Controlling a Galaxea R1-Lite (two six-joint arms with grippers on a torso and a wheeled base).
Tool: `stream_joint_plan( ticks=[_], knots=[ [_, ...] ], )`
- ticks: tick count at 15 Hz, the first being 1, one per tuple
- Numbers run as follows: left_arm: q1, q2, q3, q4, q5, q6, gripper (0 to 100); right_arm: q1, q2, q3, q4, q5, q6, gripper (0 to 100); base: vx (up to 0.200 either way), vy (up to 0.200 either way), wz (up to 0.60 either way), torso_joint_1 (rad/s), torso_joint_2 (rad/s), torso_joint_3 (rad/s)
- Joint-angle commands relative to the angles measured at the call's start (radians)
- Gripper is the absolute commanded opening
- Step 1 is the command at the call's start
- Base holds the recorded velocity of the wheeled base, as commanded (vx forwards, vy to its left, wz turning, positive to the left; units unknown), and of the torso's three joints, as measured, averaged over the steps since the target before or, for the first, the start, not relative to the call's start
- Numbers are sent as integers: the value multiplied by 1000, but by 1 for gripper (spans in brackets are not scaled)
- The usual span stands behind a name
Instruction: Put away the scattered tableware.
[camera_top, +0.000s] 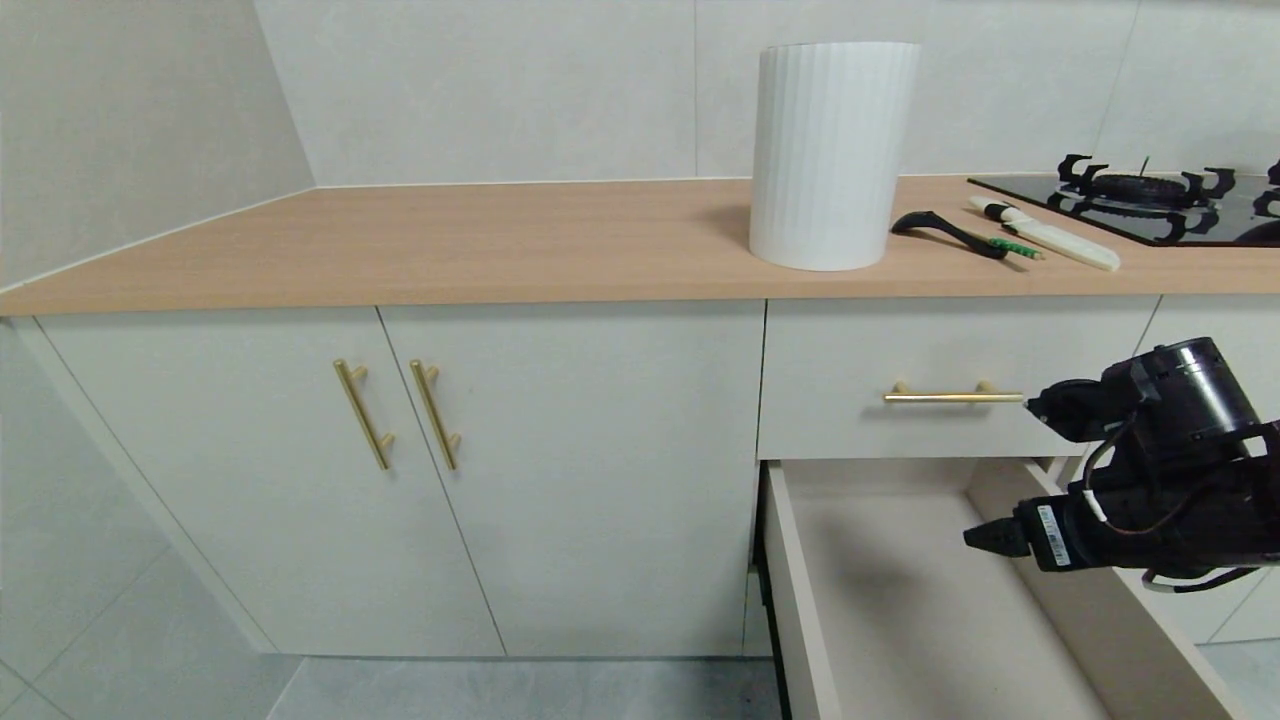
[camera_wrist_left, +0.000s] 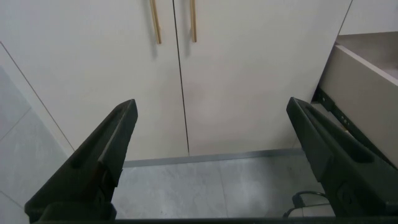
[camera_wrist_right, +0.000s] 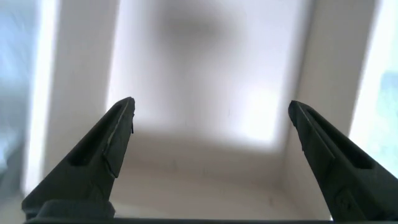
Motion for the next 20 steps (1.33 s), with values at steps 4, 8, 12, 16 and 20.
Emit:
stream_joint_plan(
  ticks=[4, 8, 12, 16, 20],
  knots=[
    [0, 1, 0, 0, 0, -1, 100, -19, -68, 4, -16, 2, 1, 100, 0, 0, 0, 0, 0, 0],
    [0, 1, 0, 0, 0, 0, 100, -19, -86, 8, -29, 1, -2, 100, 0, 0, 0, 17, -83, -54],
    [0, 1, -1, 0, 0, 0, 100, -19, -97, 8, -29, 1, -4, 100, 0, 0, 0, 101, -303, -276],
    [0, 1, -1, 0, 0, 0, 100, -19, -102, 8, -31, -1, -5, 100, 0, 0, 0, 170, -520, -290],
    [0, 1, 0, 0, 0, 0, 100, -19, -102, 8, -31, -1, -5, 100, 0, 0, 0, 185, -477, -284]
  ],
)
